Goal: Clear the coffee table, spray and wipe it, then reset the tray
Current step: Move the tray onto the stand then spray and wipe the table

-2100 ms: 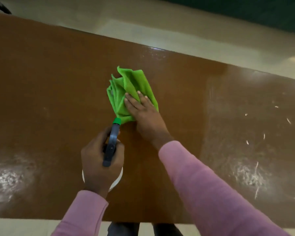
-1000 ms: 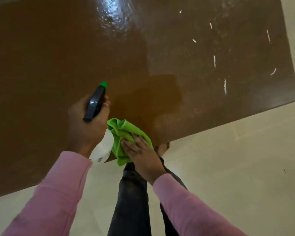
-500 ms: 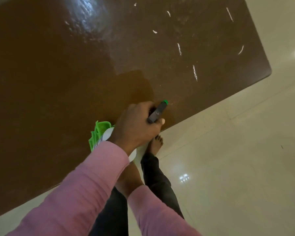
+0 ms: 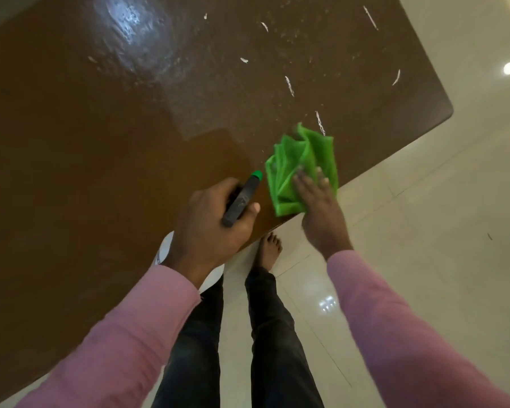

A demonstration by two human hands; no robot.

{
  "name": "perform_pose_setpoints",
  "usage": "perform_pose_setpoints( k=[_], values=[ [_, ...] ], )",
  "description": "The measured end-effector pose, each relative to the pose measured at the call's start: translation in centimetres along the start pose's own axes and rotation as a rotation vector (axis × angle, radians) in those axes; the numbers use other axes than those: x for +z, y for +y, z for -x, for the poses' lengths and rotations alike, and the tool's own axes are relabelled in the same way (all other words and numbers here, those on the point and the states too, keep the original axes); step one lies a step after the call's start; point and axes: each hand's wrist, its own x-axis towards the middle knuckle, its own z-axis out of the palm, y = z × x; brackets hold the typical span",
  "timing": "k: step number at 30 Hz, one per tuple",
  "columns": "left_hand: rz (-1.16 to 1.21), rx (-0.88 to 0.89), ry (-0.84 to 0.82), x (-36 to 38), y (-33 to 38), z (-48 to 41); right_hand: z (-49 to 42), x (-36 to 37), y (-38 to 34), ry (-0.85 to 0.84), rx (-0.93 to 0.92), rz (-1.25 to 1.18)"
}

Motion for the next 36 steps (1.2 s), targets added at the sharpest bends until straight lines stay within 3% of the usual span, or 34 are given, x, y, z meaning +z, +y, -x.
perform_pose_setpoints(
  k=[3,5,6,10,12,17,20,22,27,29,31,34,36],
  values=[
    [0.079,-0.051,0.077,-0.4,-1.5,-0.2,-3.8,-2.4,0.2,0.175,0.385,-0.095],
    [0.107,-0.097,0.134,-0.1,-2.2,-0.4,-3.8,-0.6,-3.6,0.152,0.408,-0.115],
    [0.108,-0.109,0.167,0.1,-2.4,-0.5,-2.8,1.0,-5.6,0.084,0.302,-0.102],
    [0.1,-0.101,0.308,0.8,-3.1,-1.0,2.3,3.7,-6.1,-0.226,-0.457,0.12],
    [0.125,-0.107,0.347,1.0,-3.4,-1.1,2.5,1.6,-2.0,-0.219,-0.584,0.248],
    [0.205,-0.146,0.38,1.5,-3.5,-1.0,-2.7,-6.1,7.7,-0.064,0.0,0.219],
    [0.205,-0.154,0.417,2.0,-3.4,-1.0,-5.6,-6.3,5.7,0.054,0.248,0.085],
    [0.207,-0.15,0.432,2.2,-3.4,-1.1,-5.8,-4.5,1.9,0.07,0.27,0.069],
    [0.179,-0.145,0.453,1.7,-3.3,-1.6,-0.4,2.0,-4.9,-0.157,-0.337,0.141],
    [0.19,-0.176,0.448,1.3,-3.7,-2.0,-1.4,0.5,-2.6,-0.183,-0.428,0.182],
    [0.228,-0.215,0.437,0.9,-4.1,-2.3,-3.7,-2.5,0.4,-0.132,-0.267,0.198],
    [0.264,-0.225,0.409,0.6,-4.3,-2.6,-8.5,-7.6,4.5,0.015,0.21,0.115],
    [0.273,-0.205,0.395,0.5,-4.4,-2.8,-11.5,-9.4,4.7,0.072,0.371,0.055]
  ],
)
